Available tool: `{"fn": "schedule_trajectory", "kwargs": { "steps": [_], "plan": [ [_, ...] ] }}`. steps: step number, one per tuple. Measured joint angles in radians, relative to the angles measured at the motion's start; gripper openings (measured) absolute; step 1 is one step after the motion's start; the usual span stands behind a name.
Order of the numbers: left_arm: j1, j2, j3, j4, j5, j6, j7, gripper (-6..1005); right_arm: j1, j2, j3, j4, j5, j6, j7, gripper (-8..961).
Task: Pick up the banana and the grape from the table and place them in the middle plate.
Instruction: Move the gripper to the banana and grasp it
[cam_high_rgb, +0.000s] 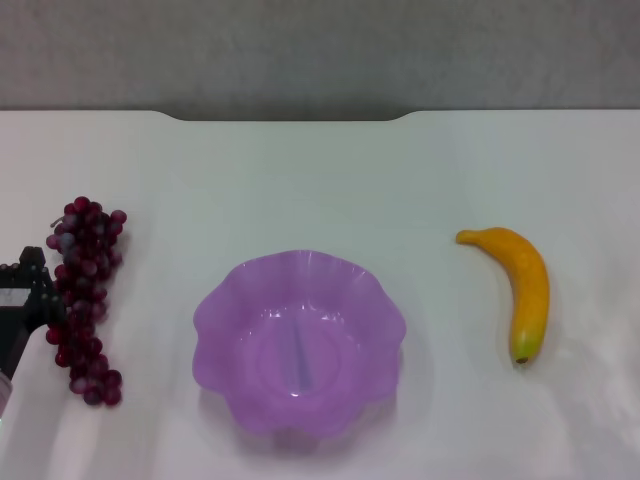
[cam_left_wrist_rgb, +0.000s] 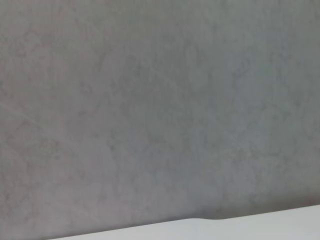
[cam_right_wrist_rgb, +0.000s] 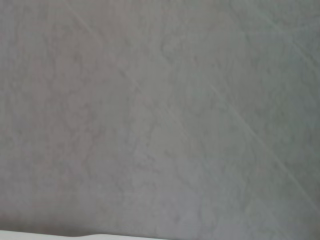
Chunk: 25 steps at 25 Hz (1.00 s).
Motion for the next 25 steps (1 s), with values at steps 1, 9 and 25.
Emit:
{"fn": "schedule_trajectory", "kwargs": {
  "steps": [1,9,25],
  "plan": [
    [0.0,0.0,0.0,-0.004,0.0,0.0,0.0,114,-0.002,0.0,0.0,0.001,0.0,-0.001,0.0,1],
    [0.011,0.004,-0.016,-0.014,-0.003,0.001,0.0,163,0.002,-0.001,0.0,0.0,0.0,-0.014,-0.001,2],
    [0.006,0.005,-0.047,-0.029,0.0,-0.011,-0.002,529,0.024,-0.002,-0.003,-0.001,0.007,-0.026,0.01,315]
  ]
}}
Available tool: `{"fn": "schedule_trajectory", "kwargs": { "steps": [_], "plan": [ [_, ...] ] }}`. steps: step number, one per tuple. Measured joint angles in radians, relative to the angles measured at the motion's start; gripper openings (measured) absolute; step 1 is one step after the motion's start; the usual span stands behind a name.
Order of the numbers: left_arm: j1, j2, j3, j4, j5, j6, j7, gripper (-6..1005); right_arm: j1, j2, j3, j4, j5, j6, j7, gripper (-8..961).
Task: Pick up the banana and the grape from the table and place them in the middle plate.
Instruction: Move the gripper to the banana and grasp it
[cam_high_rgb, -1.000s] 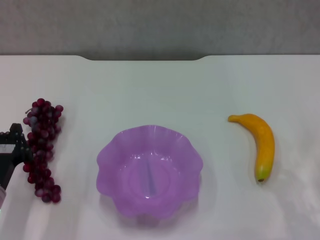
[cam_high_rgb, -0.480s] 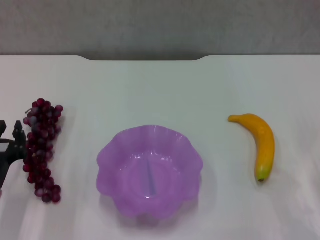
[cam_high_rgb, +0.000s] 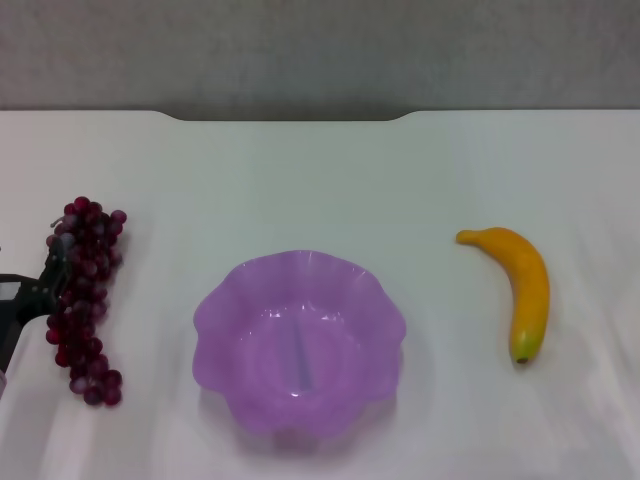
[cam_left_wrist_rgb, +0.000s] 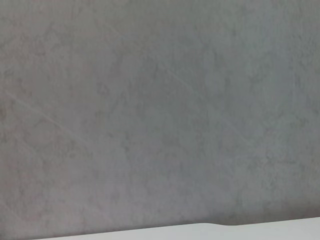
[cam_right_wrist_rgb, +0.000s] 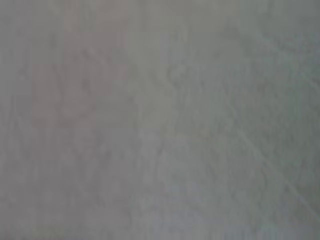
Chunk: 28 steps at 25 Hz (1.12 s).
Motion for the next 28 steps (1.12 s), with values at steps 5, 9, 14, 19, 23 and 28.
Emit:
{"fn": "schedule_trajectory", "kwargs": {
  "steps": [5,9,14,19,23,28],
  "plan": [
    [0.0,0.001,-0.003,0.005,-0.001,-0.009,0.001,746,0.007,0.0,-0.005,-0.002,0.001,0.032,0.011,555],
    [-0.004,0.002,-0.004,0.007,-0.001,-0.034,0.009,850,0.007,0.001,-0.021,-0.01,-0.002,0.036,0.011,731],
    [-0.006,0.002,0.0,0.005,0.004,-0.038,0.013,883,0.008,-0.004,-0.102,-0.011,-0.004,0.054,0.03,884],
    [-0.007,0.001,0.003,0.004,0.006,-0.038,0.013,883,0.01,-0.005,-0.109,-0.014,-0.004,0.117,0.04,896],
    [-0.007,0.002,0.005,0.003,0.007,-0.034,0.014,883,0.027,-0.008,-0.11,-0.014,-0.005,0.21,0.049,897],
    [-0.006,0.002,0.006,0.004,0.009,-0.034,0.014,884,0.056,-0.01,-0.116,-0.014,-0.025,0.333,0.05,892]
  ]
}}
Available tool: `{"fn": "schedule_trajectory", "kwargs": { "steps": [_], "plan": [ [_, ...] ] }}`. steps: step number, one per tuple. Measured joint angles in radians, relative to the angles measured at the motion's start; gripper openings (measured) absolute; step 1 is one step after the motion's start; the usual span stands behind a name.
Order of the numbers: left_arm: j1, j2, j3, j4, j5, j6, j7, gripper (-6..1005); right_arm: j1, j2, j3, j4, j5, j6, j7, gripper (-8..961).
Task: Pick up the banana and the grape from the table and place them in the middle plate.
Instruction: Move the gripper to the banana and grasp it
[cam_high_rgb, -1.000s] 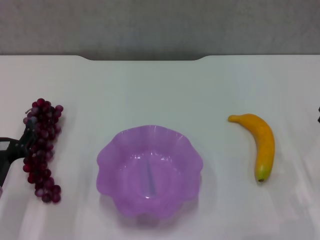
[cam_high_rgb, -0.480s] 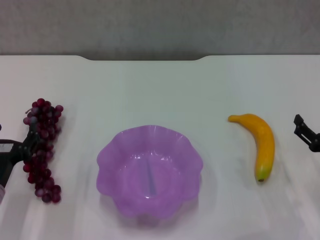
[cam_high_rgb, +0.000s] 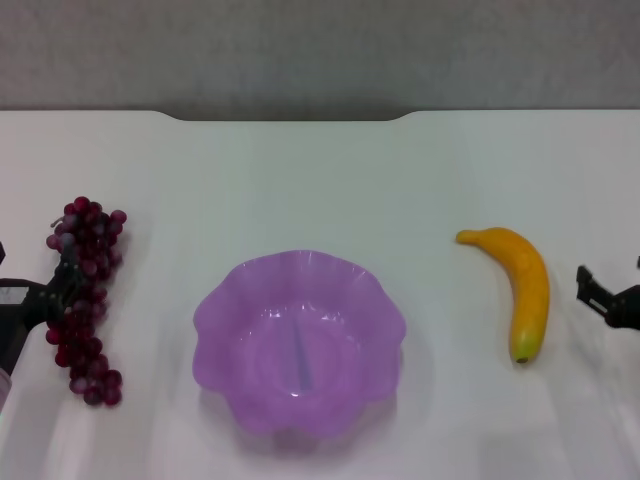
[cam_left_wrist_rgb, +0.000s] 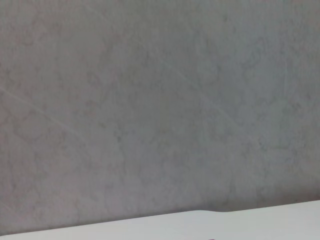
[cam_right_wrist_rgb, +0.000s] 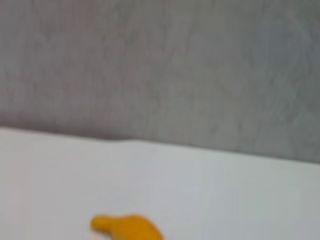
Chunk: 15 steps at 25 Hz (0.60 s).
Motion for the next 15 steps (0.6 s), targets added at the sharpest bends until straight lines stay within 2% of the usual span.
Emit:
{"fn": "schedule_trajectory", "kwargs": {
  "steps": [7,15],
  "plan": [
    [0.0,-0.001,0.001,-0.002,0.0,0.001,0.013,884,0.05,0.0,-0.011,-0.012,-0.082,0.093,0.0,893],
    [-0.006,-0.001,0.004,-0.003,0.001,-0.003,0.015,883,0.086,-0.003,-0.013,-0.017,-0.099,0.11,-0.001,893]
  ]
}}
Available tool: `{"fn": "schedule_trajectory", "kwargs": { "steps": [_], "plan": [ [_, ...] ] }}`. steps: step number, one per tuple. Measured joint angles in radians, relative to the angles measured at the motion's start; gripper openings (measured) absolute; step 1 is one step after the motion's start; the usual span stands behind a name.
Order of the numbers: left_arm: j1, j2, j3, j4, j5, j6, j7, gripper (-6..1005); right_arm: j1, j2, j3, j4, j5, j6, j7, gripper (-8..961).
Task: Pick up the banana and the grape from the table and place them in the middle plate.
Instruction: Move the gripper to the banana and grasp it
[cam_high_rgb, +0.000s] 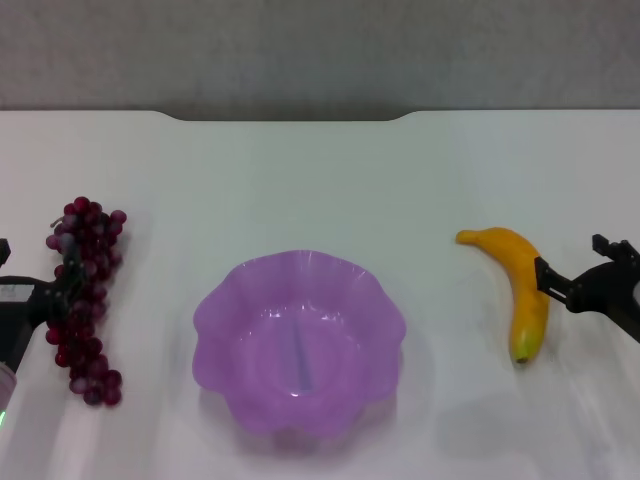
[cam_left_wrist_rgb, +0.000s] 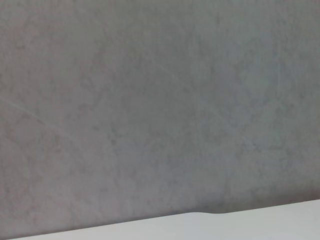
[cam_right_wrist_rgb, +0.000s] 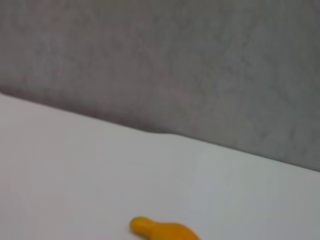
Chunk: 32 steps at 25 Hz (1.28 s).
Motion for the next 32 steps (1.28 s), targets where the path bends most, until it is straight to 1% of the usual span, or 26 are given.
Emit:
{"fn": "schedule_trajectory", "kwargs": {
  "steps": [5,8,17,32],
  "plan": [
    [-0.001,0.0,0.0,0.0,0.001,-0.001,0.0,883,0.028,0.003,-0.004,-0.004,-0.065,0.087,0.003,892],
    [-0.001,0.0,0.0,0.0,0.002,-0.001,0.0,884,0.039,0.006,-0.025,-0.006,-0.089,0.123,0.003,892],
    [-0.001,0.0,0.0,0.0,0.004,0.0,0.0,884,0.039,0.008,-0.076,-0.018,-0.089,0.128,0.015,892],
    [-0.001,0.0,0.0,0.001,0.015,0.0,0.0,883,0.009,0.011,-0.083,-0.014,-0.088,0.153,0.028,893]
  ]
}}
